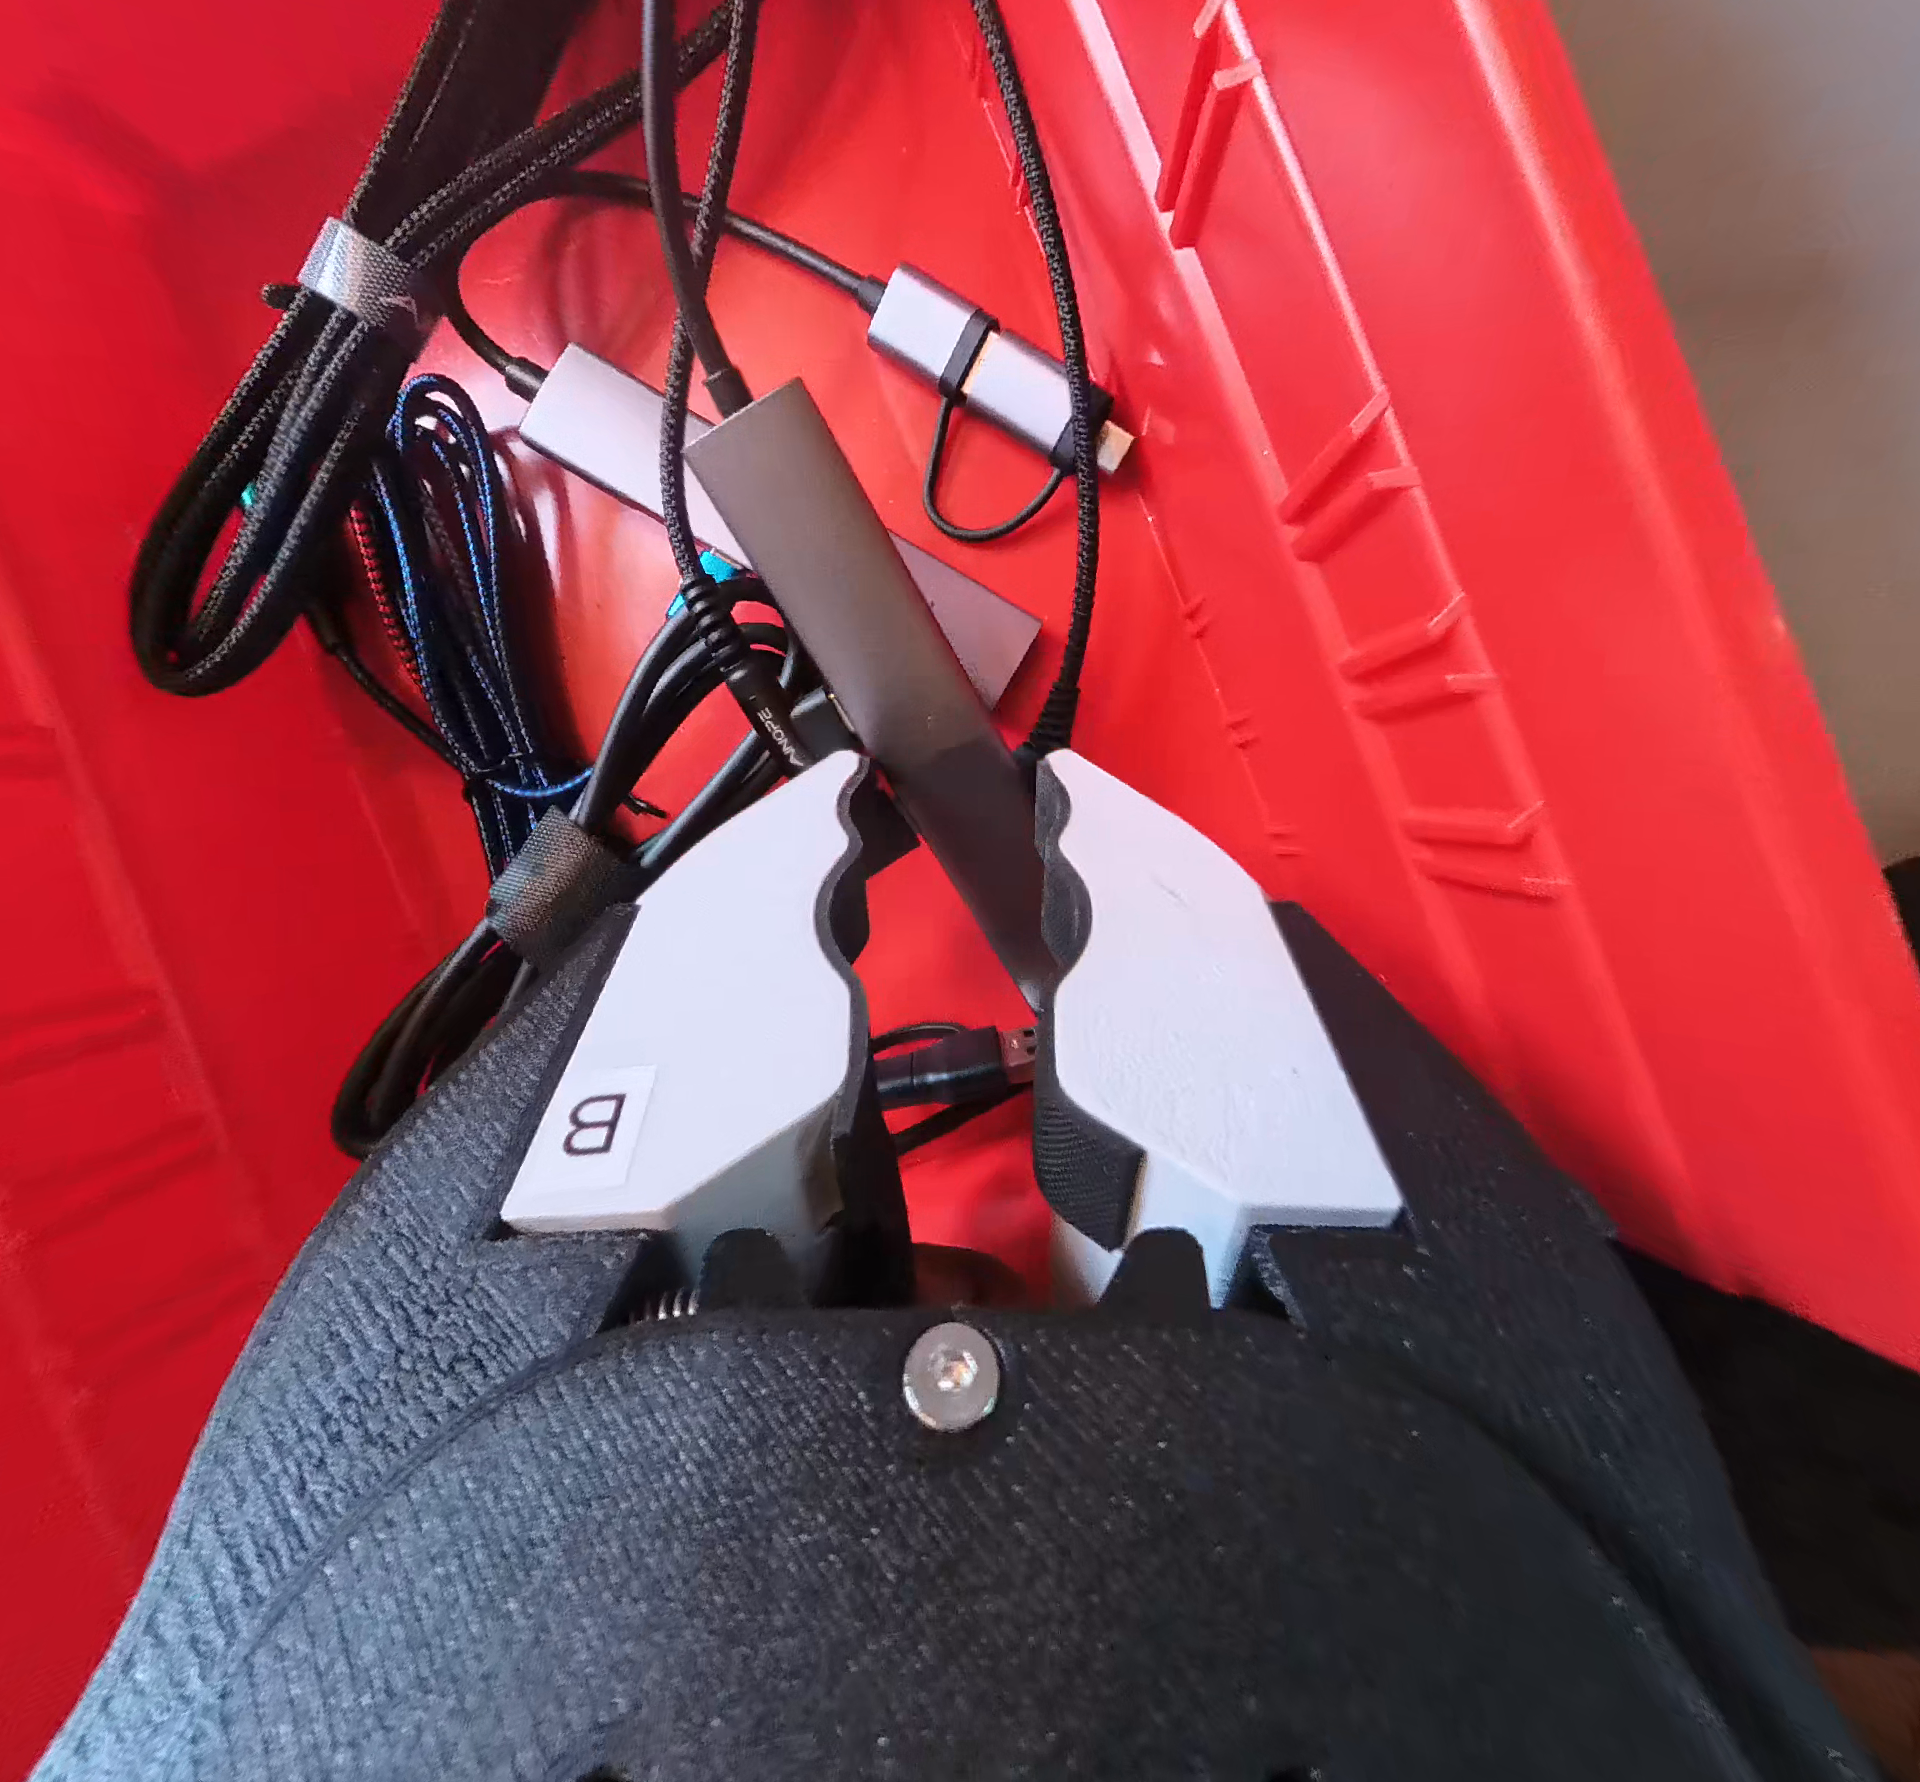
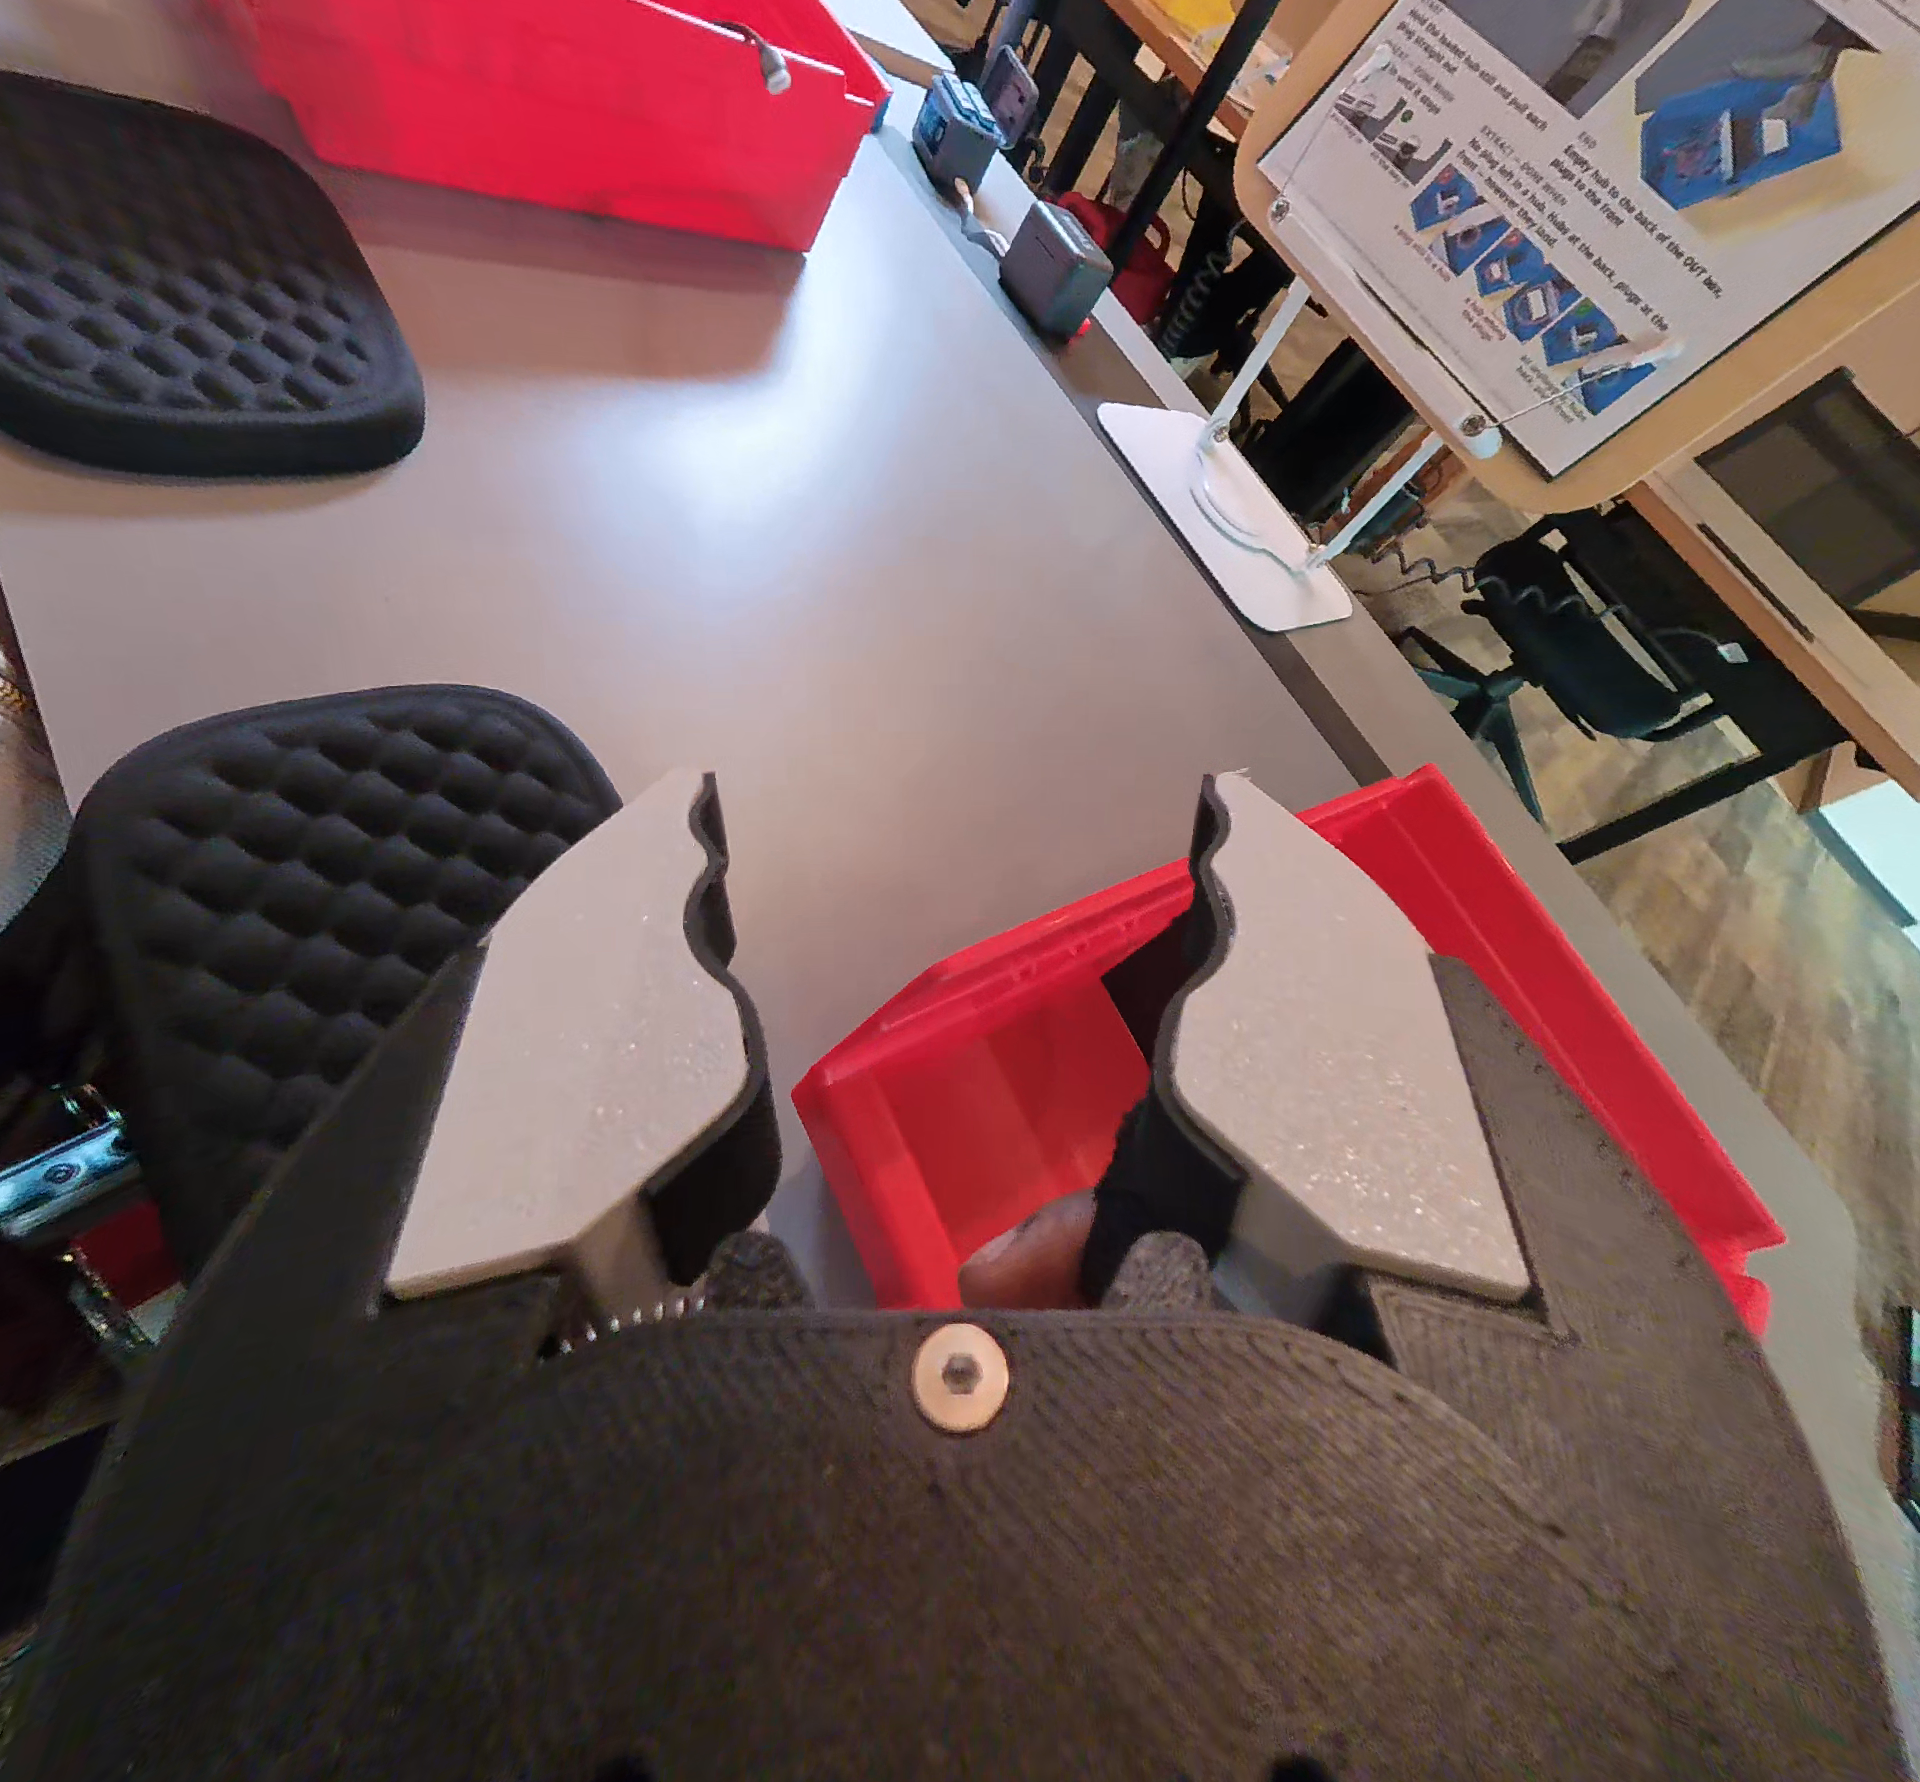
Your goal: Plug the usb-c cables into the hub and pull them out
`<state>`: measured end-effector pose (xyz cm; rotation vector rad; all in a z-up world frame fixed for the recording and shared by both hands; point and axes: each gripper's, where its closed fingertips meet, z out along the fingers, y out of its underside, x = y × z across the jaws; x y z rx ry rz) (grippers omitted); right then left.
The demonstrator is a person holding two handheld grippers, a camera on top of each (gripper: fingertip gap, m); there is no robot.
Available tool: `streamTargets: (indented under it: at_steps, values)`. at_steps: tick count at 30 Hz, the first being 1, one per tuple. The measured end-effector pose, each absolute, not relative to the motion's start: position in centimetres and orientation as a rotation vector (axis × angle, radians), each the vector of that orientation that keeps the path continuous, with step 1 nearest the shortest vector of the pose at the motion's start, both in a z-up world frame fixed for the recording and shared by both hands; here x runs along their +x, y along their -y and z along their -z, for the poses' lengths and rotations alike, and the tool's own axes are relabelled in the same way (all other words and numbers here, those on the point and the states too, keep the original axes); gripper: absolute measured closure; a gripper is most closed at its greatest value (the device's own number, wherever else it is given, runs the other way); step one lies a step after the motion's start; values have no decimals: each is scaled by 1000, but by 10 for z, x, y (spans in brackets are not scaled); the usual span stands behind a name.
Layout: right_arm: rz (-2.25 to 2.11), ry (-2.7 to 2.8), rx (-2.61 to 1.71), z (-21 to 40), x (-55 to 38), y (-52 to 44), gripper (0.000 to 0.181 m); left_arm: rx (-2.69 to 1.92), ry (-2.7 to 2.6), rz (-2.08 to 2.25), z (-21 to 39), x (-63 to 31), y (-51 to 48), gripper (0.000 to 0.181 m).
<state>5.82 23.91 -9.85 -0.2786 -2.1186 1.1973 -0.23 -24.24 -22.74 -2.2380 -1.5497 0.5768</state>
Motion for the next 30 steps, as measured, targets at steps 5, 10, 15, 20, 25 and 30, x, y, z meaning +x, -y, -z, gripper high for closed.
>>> streamTargets:
  at_steps: [5,10,15,20,25,30]
  values:
    - [-1166,2115,-270,101,57,-241,98,-2261,1553,-658,230,-5,245,152]
    - [-1162,2092,-258,99,57,-241,103,-2334,1529,-701,234,-7,247,152]
    - [-1131,2081,-244,98,57,-243,106,-2254,1478,-792,210,-4,248,153]
    - [-1192,2073,-251,94,58,-239,107,-2142,1357,-936,169,-1,244,155]
    - [-1175,2084,-241,97,58,-237,107,-2133,1190,-1103,140,-3,232,156]
    - [-1179,2077,-233,94,59,-235,108,-2184,1023,-1332,118,-7,221,157]
